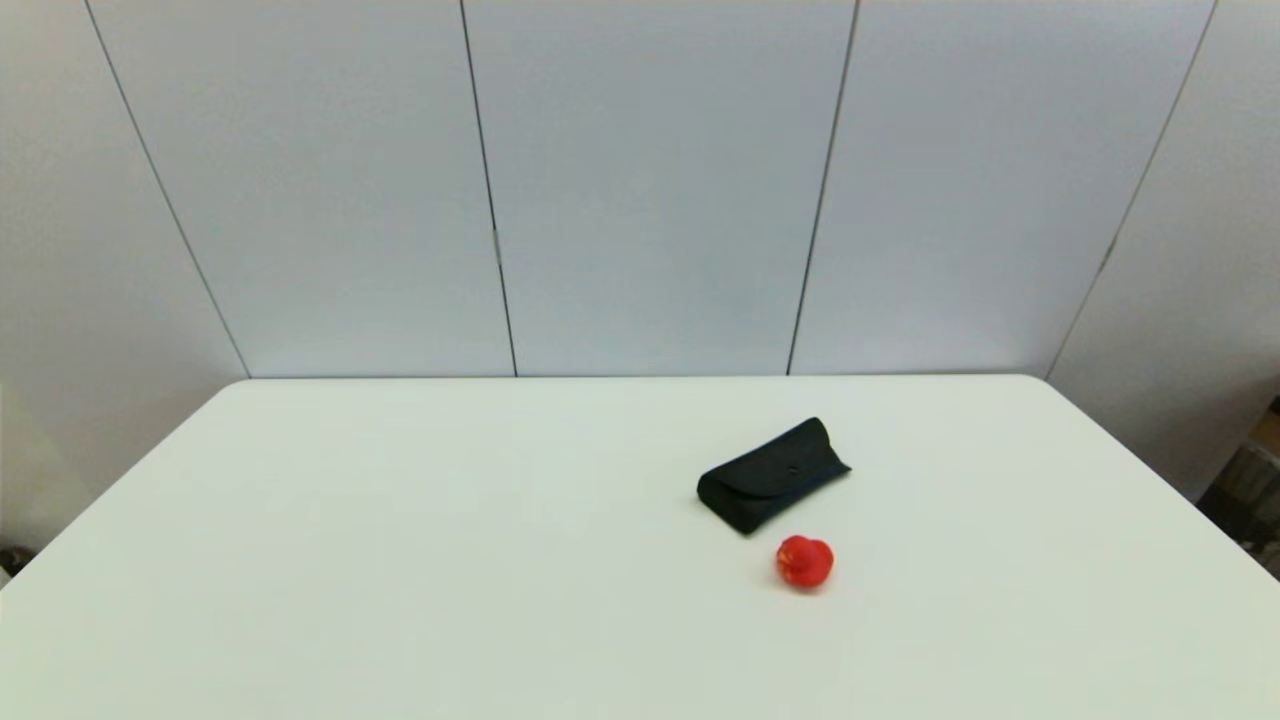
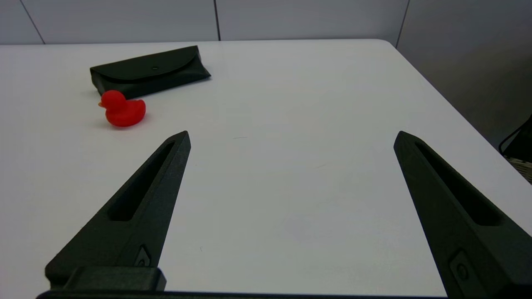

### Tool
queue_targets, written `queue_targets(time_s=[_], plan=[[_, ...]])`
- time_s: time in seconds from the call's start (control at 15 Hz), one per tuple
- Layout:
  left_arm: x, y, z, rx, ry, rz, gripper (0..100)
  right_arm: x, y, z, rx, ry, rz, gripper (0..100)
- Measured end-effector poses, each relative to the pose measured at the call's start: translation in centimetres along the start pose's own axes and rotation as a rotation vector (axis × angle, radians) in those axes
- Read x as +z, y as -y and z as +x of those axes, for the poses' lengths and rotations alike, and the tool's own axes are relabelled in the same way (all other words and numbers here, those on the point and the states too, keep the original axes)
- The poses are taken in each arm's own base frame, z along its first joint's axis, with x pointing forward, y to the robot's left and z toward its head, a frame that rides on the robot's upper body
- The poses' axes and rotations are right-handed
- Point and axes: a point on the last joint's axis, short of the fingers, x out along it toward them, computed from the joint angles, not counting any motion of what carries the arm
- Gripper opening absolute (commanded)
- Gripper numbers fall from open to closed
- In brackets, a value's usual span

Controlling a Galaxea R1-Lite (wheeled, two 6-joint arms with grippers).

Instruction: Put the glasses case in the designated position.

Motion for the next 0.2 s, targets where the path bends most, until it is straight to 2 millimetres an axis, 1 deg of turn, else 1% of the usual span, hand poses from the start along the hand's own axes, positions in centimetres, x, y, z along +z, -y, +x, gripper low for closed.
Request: queue_targets(time_s=[0.2], plan=[[0.00, 0.00, 0.00, 0.000, 0.000, 0.000, 100, 0.00, 0.00, 0.00, 0.000, 0.000, 0.000, 100]])
